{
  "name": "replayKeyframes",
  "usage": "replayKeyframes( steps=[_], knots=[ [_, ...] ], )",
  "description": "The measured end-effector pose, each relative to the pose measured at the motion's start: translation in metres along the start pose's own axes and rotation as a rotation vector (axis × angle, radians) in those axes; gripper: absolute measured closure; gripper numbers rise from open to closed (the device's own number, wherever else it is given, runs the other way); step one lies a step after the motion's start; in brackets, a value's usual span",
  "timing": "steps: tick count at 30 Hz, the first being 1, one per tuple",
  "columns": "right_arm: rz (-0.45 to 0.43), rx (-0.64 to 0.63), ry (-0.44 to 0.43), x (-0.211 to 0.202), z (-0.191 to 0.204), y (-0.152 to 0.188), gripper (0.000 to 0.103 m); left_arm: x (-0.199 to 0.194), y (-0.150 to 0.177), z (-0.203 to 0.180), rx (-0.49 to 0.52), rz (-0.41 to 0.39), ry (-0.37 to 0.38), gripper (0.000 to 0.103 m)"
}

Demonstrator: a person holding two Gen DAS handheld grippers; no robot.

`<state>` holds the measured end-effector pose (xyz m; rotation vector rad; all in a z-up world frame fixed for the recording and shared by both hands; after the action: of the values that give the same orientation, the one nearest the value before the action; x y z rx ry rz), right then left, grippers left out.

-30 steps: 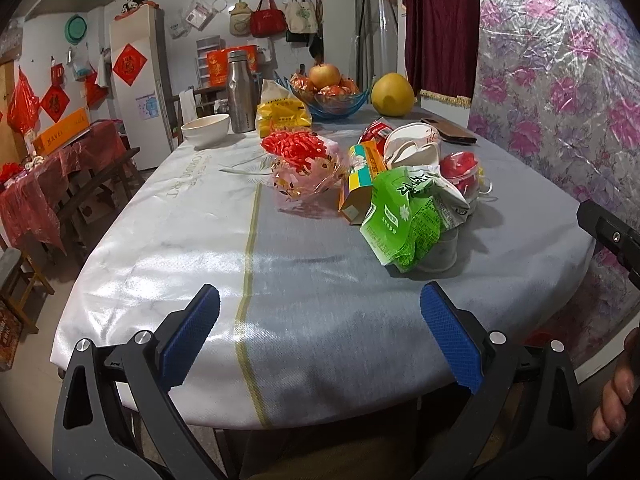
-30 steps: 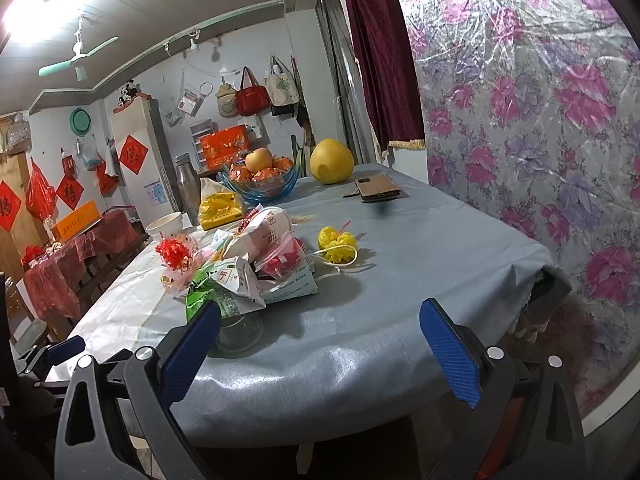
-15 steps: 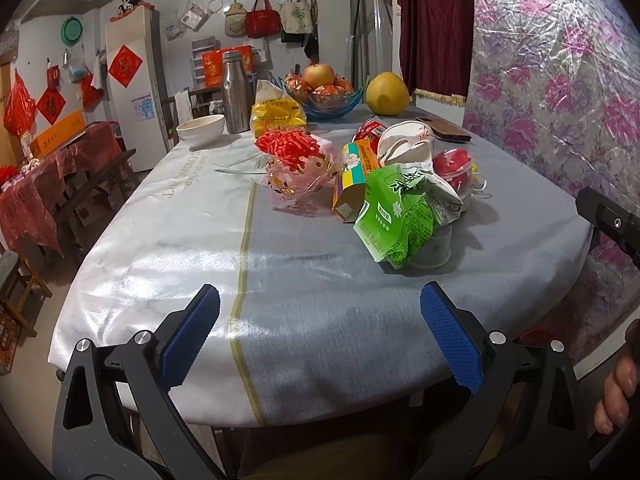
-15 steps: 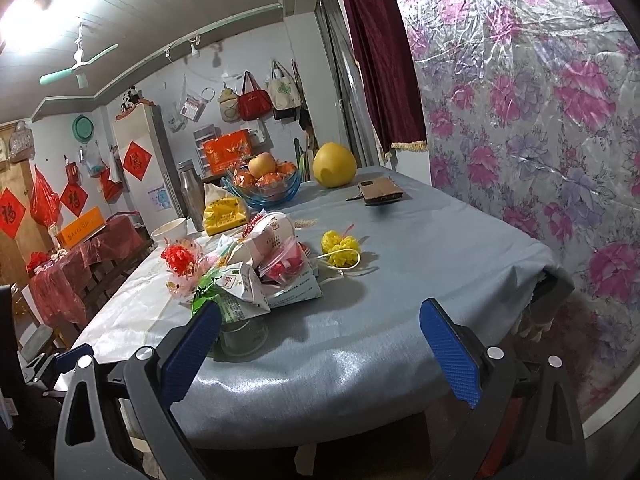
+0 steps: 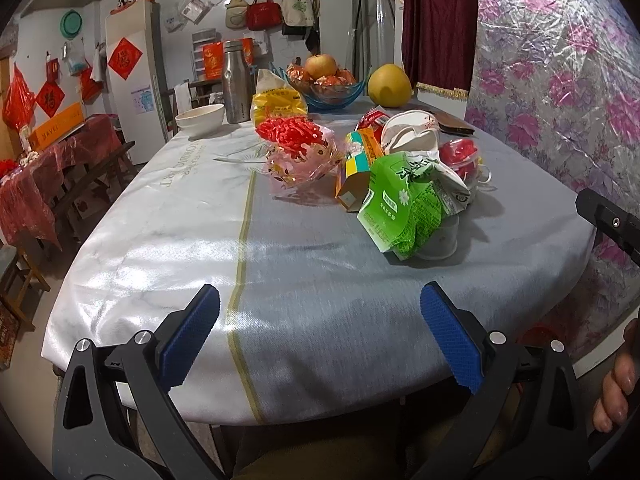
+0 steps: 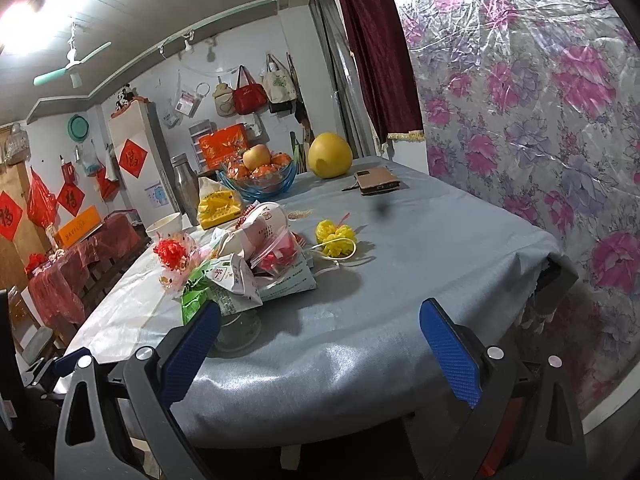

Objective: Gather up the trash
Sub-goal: 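Grasp green bag with left gripper while right gripper grasps clear plastic cup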

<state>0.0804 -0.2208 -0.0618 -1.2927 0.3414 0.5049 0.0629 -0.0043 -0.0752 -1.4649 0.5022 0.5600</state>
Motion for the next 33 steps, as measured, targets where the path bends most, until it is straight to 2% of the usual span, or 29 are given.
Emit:
replayKeyframes(
  steps=[2,9,14,20,24,27,28,29,30,31,32,33],
  knots=[
    [0.000,-0.012,0.007,0.000,0.001,0.000,0.005,0.001,-0.001,0.001,-0.008,-0.021,0.009,0.007],
    [-0.013,-0.011,0.025,-0.004,-0.014,-0.005,0.005,0.016,0.000,0.006,-0.041,-0.004,0.042,0.007],
    [-0.014,-0.024,0.032,0.002,-0.027,-0.012,0.005,0.037,-0.003,-0.009,-0.021,0.047,0.081,0.007],
    [0.024,-0.016,0.033,0.019,-0.035,-0.004,0.005,0.066,-0.031,-0.042,0.001,0.093,0.188,0.007],
    [0.052,-0.024,0.038,0.033,-0.037,0.003,0.005,0.081,-0.050,-0.060,0.036,0.071,0.202,0.007],
    [0.067,-0.031,0.040,0.041,-0.038,0.010,0.005,0.100,-0.054,-0.057,0.006,0.107,0.212,0.007],
    [0.070,-0.034,0.042,0.042,-0.038,0.012,0.005,0.102,-0.054,-0.056,-0.013,0.117,0.235,0.008],
    [0.075,-0.037,0.044,0.044,-0.037,0.014,0.005,0.103,-0.054,-0.052,-0.042,0.126,0.279,0.017],
    [0.077,-0.041,0.045,0.045,-0.036,0.015,0.005,0.101,-0.054,-0.050,-0.058,0.127,0.309,0.031],
    [0.078,-0.042,0.044,0.046,-0.037,0.015,0.005,0.097,-0.053,-0.046,-0.068,0.121,0.339,0.034],
    [0.079,-0.044,0.036,0.047,-0.034,0.017,0.005,0.091,-0.053,-0.041,-0.075,0.108,0.343,0.041],
    [0.080,-0.048,0.029,0.047,-0.033,0.017,0.005,0.086,-0.054,-0.037,-0.082,0.096,0.338,0.042]
  ],
)
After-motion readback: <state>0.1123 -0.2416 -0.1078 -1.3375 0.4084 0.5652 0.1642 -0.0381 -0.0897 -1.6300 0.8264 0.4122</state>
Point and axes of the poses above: each gripper's, at about its wrist camera, not at the fingertips, and x roughly the way its jaws point, z to its left, y to its underside, the point moved 6 cm from there along x, roughly the way its jaws point
